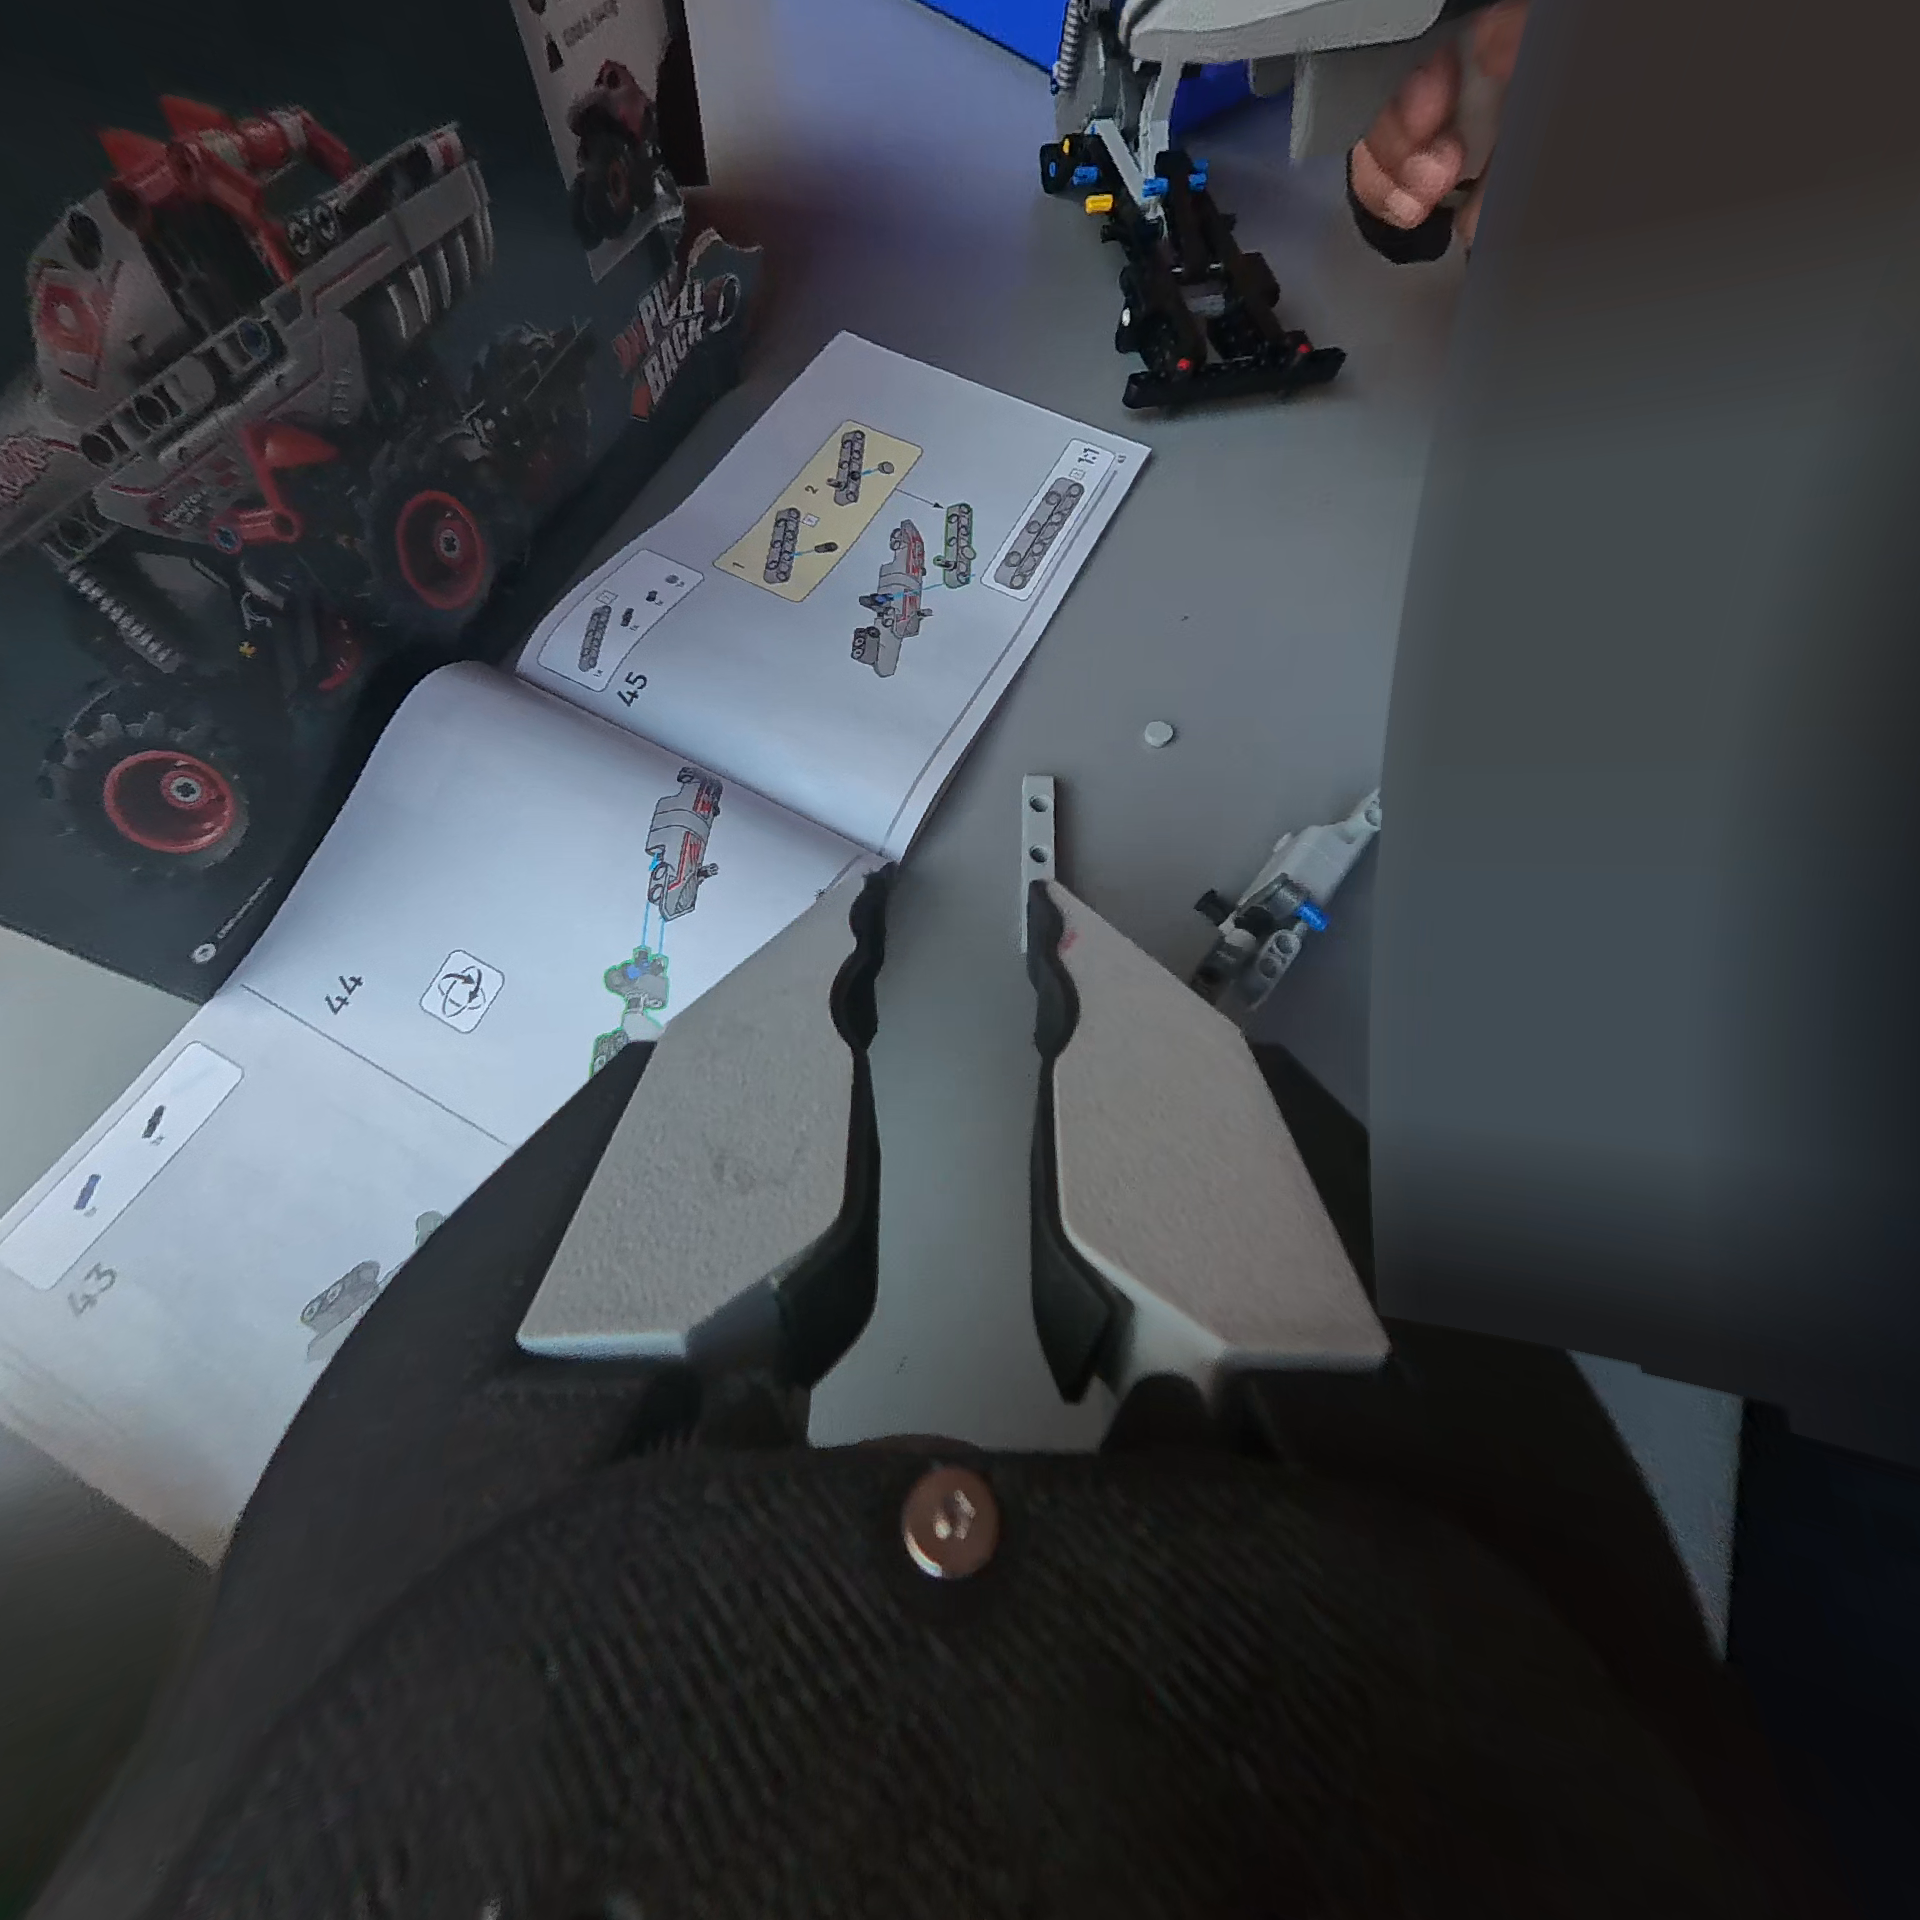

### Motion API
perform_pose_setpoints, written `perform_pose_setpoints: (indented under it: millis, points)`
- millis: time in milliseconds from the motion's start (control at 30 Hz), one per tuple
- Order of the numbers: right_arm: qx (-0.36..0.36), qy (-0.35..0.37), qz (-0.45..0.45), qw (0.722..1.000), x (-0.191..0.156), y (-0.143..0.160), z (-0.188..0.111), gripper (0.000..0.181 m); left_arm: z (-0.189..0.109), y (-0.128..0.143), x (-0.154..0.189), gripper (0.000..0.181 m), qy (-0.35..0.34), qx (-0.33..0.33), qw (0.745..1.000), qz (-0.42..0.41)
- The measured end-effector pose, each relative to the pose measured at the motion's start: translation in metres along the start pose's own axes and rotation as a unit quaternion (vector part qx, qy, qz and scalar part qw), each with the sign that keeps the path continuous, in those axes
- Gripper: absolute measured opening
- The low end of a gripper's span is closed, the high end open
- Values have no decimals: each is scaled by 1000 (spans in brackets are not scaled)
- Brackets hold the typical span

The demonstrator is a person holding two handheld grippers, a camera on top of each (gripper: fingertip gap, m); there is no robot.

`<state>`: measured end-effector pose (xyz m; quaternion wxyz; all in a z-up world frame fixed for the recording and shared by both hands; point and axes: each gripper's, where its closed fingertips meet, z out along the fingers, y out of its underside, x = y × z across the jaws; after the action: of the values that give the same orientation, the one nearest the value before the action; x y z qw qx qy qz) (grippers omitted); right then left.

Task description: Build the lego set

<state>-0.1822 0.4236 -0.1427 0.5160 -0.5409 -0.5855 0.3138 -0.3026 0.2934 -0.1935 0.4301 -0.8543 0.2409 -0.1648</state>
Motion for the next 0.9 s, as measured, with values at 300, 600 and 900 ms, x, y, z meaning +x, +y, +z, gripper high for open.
perform_pose_setpoints:
  millis: [300,600,900]
  points:
    - [-35,-61,9,997,-25,13,14,0,-3,2,0,22,-35,-21,999,31]
    - [-27,-68,52,996,-36,16,24,0,-131,-62,-16,20,-206,126,970,28]
    - [-41,-76,88,992,-34,23,27,9,-215,16,-30,21,-301,63,951,-20]
